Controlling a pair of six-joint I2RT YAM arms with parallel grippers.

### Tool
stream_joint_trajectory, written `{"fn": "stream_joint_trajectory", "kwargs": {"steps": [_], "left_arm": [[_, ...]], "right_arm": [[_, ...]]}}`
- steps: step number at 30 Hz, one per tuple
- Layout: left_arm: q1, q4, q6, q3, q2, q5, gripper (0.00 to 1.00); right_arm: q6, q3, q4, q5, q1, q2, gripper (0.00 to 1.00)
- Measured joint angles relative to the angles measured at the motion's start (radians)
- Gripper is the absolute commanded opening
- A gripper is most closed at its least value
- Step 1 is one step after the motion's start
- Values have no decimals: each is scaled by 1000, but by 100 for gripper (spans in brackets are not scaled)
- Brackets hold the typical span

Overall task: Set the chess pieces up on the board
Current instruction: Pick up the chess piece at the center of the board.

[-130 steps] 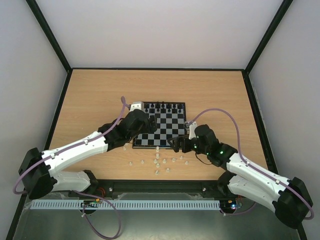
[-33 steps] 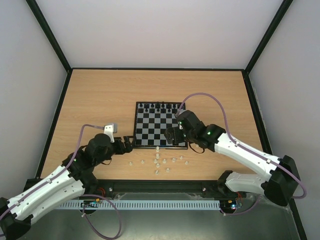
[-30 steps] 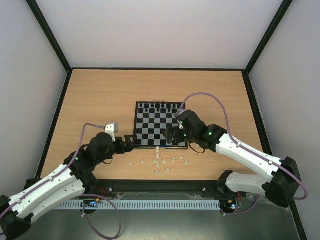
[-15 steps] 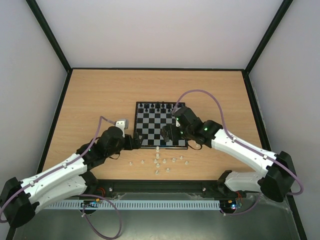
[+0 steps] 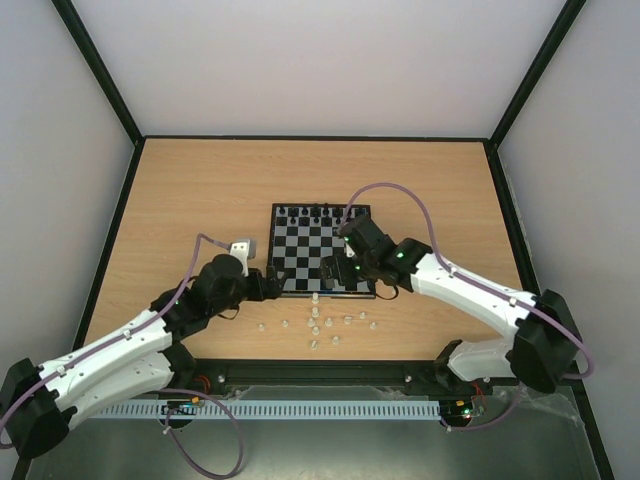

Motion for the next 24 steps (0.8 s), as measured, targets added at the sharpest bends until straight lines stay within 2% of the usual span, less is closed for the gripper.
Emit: {"fn": "stream_joint_trajectory", "kwargs": {"steps": [4, 8, 16, 18, 20, 24], "left_arm": [[0, 15, 10, -20, 25, -2, 99], [0, -39, 29, 60, 98, -9, 100], [0, -139, 35, 140, 99, -37, 100], [0, -170, 35, 140, 77, -55, 100], [0, -196, 35, 140, 47, -74, 100], [0, -236, 30, 140, -18, -115, 99]], "right_arm": [[0, 15, -5, -19, 0, 86, 99], [11, 64, -23, -13, 0, 157, 99], [50, 48, -40, -6, 5, 116, 100], [60, 46, -60, 10, 15, 84, 95], [61, 47, -68, 27, 27, 71, 85], [66, 79, -118, 65, 67, 100, 72]]}}
